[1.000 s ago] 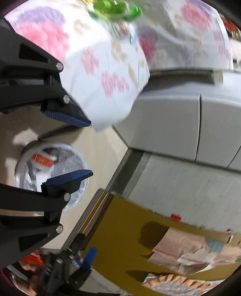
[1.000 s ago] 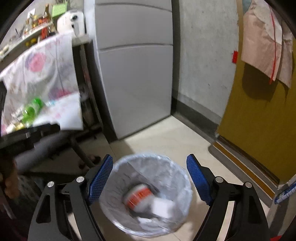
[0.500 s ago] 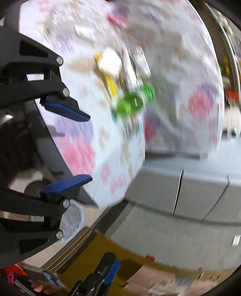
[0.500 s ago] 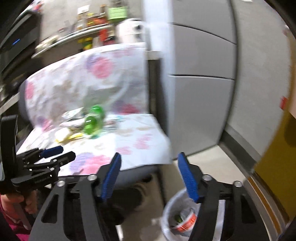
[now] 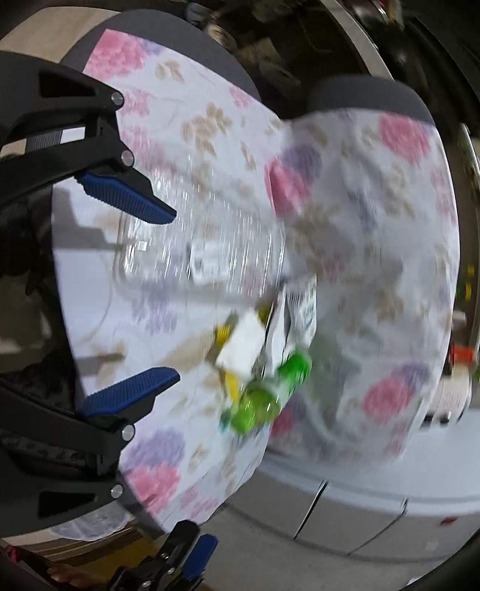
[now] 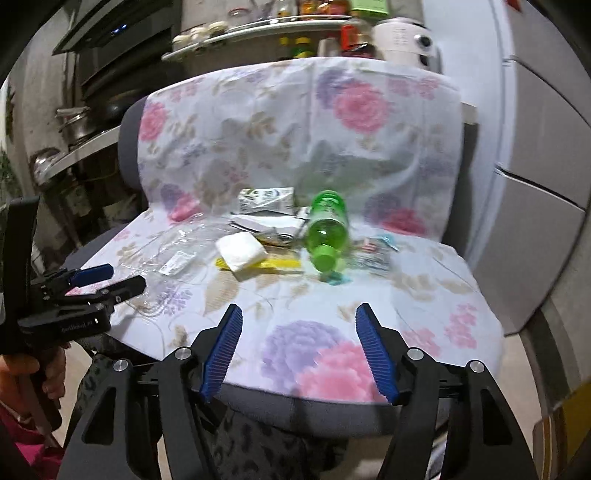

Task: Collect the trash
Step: 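Move both open grippers back over the chair, then grasp the green tea bottle around its body with the right gripper, then grasp the white tissue with the left gripper while the right holds the bottle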

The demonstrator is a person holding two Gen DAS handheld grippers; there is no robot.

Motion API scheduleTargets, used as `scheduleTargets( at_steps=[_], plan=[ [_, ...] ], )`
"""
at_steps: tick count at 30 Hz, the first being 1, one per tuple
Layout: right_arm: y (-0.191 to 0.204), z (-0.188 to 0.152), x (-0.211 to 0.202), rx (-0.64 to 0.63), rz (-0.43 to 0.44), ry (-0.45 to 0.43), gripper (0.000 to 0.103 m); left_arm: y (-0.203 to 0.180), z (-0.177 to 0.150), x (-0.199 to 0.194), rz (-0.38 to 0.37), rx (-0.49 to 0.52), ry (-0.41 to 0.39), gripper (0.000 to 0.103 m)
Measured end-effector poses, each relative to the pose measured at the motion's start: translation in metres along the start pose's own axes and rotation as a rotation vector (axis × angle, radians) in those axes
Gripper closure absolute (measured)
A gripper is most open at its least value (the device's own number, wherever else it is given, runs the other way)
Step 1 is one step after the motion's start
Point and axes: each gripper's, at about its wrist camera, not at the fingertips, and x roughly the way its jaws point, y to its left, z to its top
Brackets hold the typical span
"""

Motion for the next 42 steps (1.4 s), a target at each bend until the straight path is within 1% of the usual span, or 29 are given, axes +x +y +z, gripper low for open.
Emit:
scheduleTargets(
  at_steps=[6,11,14,17,18,21,24,26,29,30,31,34,38,40,42],
  plan=[
    [-0.009,0.018,0.033,0.007,-0.014,0.017,0.038,0.019,0.011,0.013,0.029,-0.033,0.001,0.025],
    [-0.021,0.039,0.072,0.007,-0.047,0.032,0.038,0.018,0.026,0.033,0.038,-0.035,0.011,0.025],
    [-0.026,0.055,0.1,-0.001,-0.073,0.031,0.038,0.015,0.039,0.043,0.035,-0.037,0.0,0.025],
    [-0.032,0.07,0.131,0.0,-0.095,0.038,0.032,0.01,0.056,0.056,0.036,-0.04,-0.015,0.025],
    [-0.035,0.074,0.143,0.011,-0.094,0.05,0.029,0.009,0.06,0.06,0.035,-0.04,-0.016,0.025],
    [-0.044,0.082,0.176,0.047,-0.097,0.101,0.029,0.004,0.069,0.072,0.028,-0.045,-0.01,0.025],
    [-0.048,0.082,0.203,0.063,-0.103,0.158,0.027,-0.001,0.07,0.082,0.018,-0.042,0.0,0.025],
    [-0.052,0.081,0.217,0.078,-0.101,0.192,0.027,-0.003,0.068,0.086,0.007,-0.04,0.011,0.025],
    [-0.057,0.081,0.229,0.111,-0.096,0.216,0.027,-0.003,0.064,0.089,0.007,-0.04,0.027,0.025],
    [-0.058,0.082,0.232,0.121,-0.092,0.224,0.031,-0.002,0.062,0.089,0.005,-0.046,0.03,0.025],
    [-0.06,0.082,0.233,0.133,-0.082,0.23,0.038,-0.001,0.061,0.088,0.005,-0.049,0.033,0.025],
    [-0.056,0.085,0.219,0.117,-0.1,0.199,0.038,0.0,0.058,0.081,0.01,-0.05,0.033,0.025],
    [-0.052,0.08,0.174,0.1,-0.099,0.137,0.038,-0.002,0.053,0.07,0.001,-0.043,0.031,0.025],
    [-0.053,0.068,0.144,0.092,-0.118,0.123,0.038,-0.005,0.048,0.064,-0.014,-0.037,0.035,0.025],
    [-0.056,0.052,0.118,0.099,-0.141,0.13,0.038,-0.01,0.042,0.06,-0.029,-0.028,0.042,0.025]
  ],
)
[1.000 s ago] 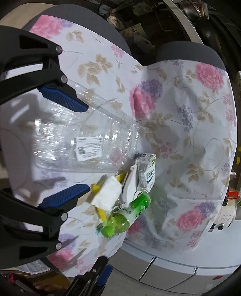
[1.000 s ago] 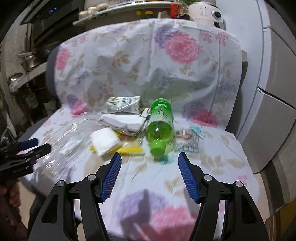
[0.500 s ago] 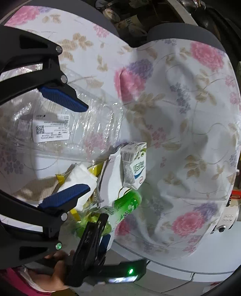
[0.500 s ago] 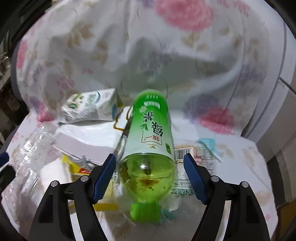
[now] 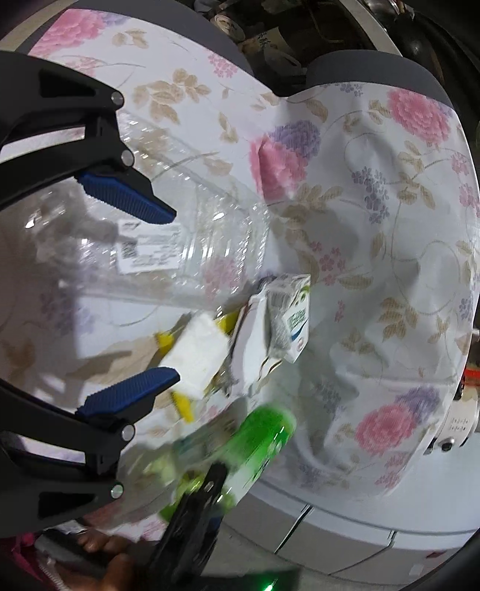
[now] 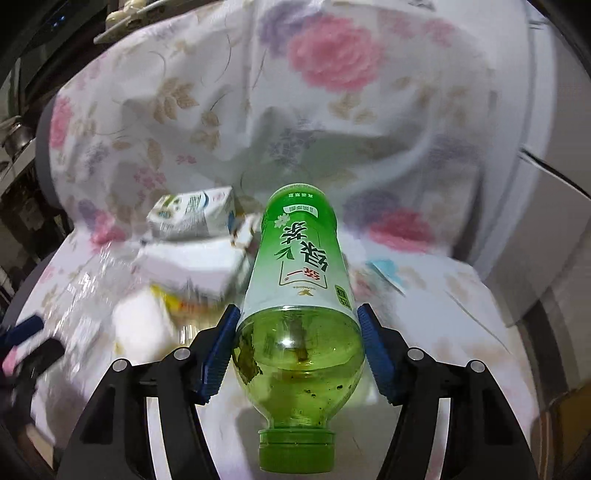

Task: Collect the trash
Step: 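Grasp the white tissue with the left gripper while the right holds the bottle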

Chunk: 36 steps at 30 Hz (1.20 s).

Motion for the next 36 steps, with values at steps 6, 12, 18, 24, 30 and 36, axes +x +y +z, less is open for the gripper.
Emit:
scheduleTargets(
  at_steps=[6,12,18,24,30,36],
  plan=[
    [-0.022,-0.046,-0.024,0.019,-0.033,0.054,0.037,-0.022,-0.015,0.001,-0.056,0.04,0.026,0.025],
    [-0.027,-0.051,-0.011,0.05,0.042,0.079,0.026,-0.039,-0.009,0.016,-0.06,0.055,0.045,0.025],
    [-0.027,-0.049,-0.02,0.036,0.047,0.037,0.022,-0.049,0.01,0.033,-0.041,0.062,0.04,0.031],
    [-0.034,-0.045,-0.034,0.058,0.064,-0.003,0.021,-0.065,0.013,0.068,-0.005,0.092,0.102,0.032],
    [-0.041,-0.043,-0.042,0.076,0.064,-0.023,0.021,-0.06,0.007,0.08,0.018,0.082,0.121,0.054],
    [-0.044,-0.042,-0.045,0.089,0.053,-0.028,0.021,-0.053,0.009,0.064,-0.026,0.082,0.065,0.096]
  ],
)
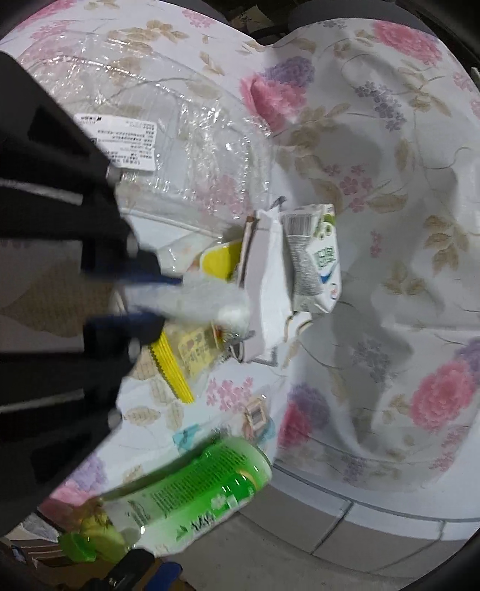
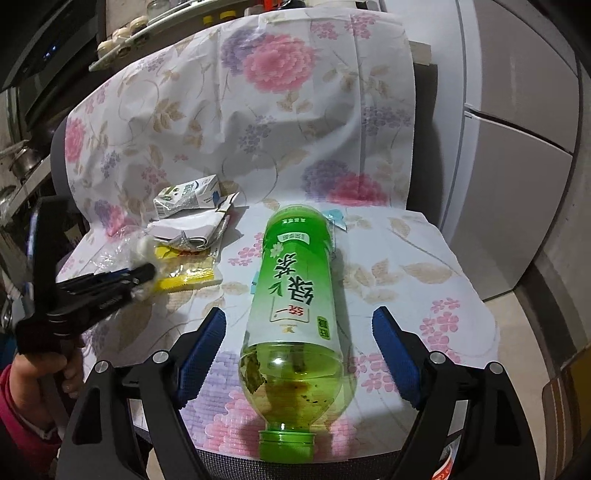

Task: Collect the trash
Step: 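Grasp the white tissue with the left gripper while the right holds the bottle, then carry bottle and tissue to the bin and open both grippers over it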

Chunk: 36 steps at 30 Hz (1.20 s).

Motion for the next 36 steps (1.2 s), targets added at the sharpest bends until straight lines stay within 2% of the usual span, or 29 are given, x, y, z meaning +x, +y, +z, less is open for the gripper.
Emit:
scheduleTargets(
  at_steps=[5,9,14,22,26,28,32,36],
  plan=[
    [-0.001,0.0,-0.006,-0.01,-0.016,-0.012,0.019,0.002,-0.001,-0.036,-0.053,-0.005,-0.073,0.097],
    [0.003,-0.001,-0.002,-0.028,-0.025,0.008,0.019,-0.006,-0.013,-0.061,-0.127,-0.004,-0.076,0.097],
    [0.009,0.006,0.019,-0.056,-0.043,0.048,0.019,-0.021,-0.027,-0.066,-0.179,0.011,-0.054,0.097],
    [0.013,0.027,0.059,-0.074,-0.091,0.129,0.023,-0.027,-0.035,-0.051,-0.201,0.026,-0.023,0.097],
    [0.013,0.03,0.071,-0.061,-0.087,0.184,0.042,-0.024,-0.036,-0.045,-0.202,0.019,-0.012,0.097],
    [0.012,0.029,0.075,-0.04,-0.07,0.203,0.046,-0.022,-0.036,-0.044,-0.201,0.016,-0.009,0.097],
    [0.014,0.026,0.059,-0.04,-0.073,0.133,0.047,-0.021,-0.037,-0.046,-0.202,0.013,-0.011,0.097],
    [0.01,0.021,0.024,-0.03,-0.063,0.048,0.047,-0.028,-0.036,-0.058,-0.215,0.025,-0.033,0.097]
  ],
)
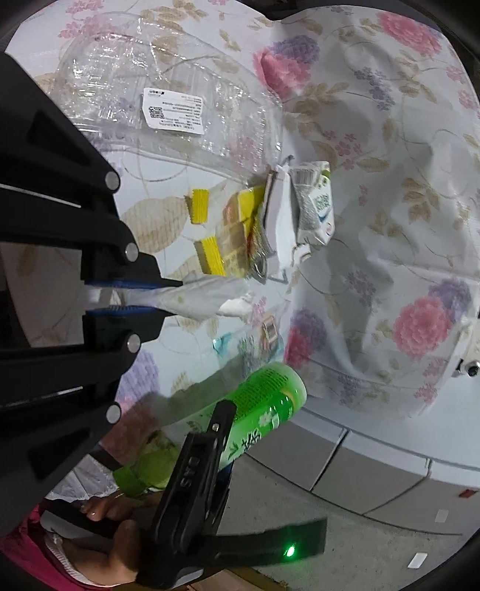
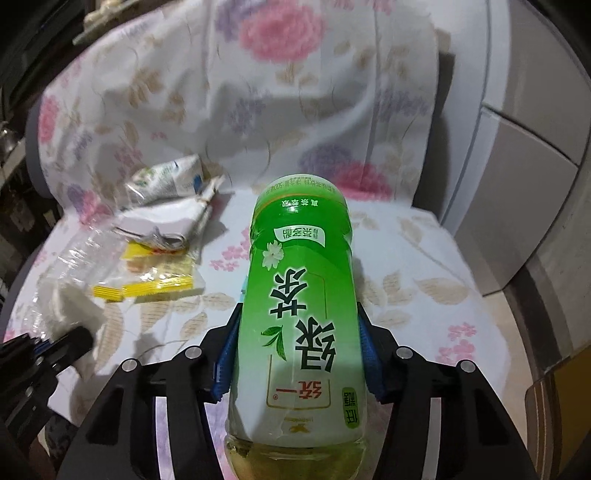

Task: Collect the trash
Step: 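Carry bottle and tissue to the bin and open both grippers over it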

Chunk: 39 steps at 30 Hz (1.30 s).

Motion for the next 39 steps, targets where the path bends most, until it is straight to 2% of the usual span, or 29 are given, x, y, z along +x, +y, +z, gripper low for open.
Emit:
scheduleTargets(
  at_steps=[5,10,17,22,28,32,39],
  plan=[
    [-0.022,-0.014,-0.048,0.046,-0.009,-0.081,0.047,-0.026,0.002,-0.014,-0.045,0.041,-0.025,0.097],
    [-0.051,-0.041,-0.098,0.101,-0.057,-0.126,0.047,-0.074,-0.001,-0.02,-0.143,0.121,-0.03,0.097],
    [-0.1,-0.093,-0.158,0.2,-0.198,-0.157,0.047,-0.158,-0.02,-0.023,-0.305,0.278,-0.026,0.097],
    [-0.142,-0.146,-0.192,0.313,-0.33,-0.16,0.046,-0.218,-0.048,-0.019,-0.417,0.38,-0.004,0.096],
    [-0.179,-0.192,-0.203,0.416,-0.421,-0.142,0.046,-0.262,-0.074,0.0,-0.516,0.428,0.059,0.096],
    [-0.198,-0.211,-0.195,0.464,-0.428,-0.109,0.046,-0.286,-0.082,0.017,-0.565,0.432,0.104,0.096],
    [-0.224,-0.229,-0.167,0.518,-0.389,-0.076,0.046,-0.321,-0.098,0.049,-0.58,0.513,0.154,0.096]
  ],
)
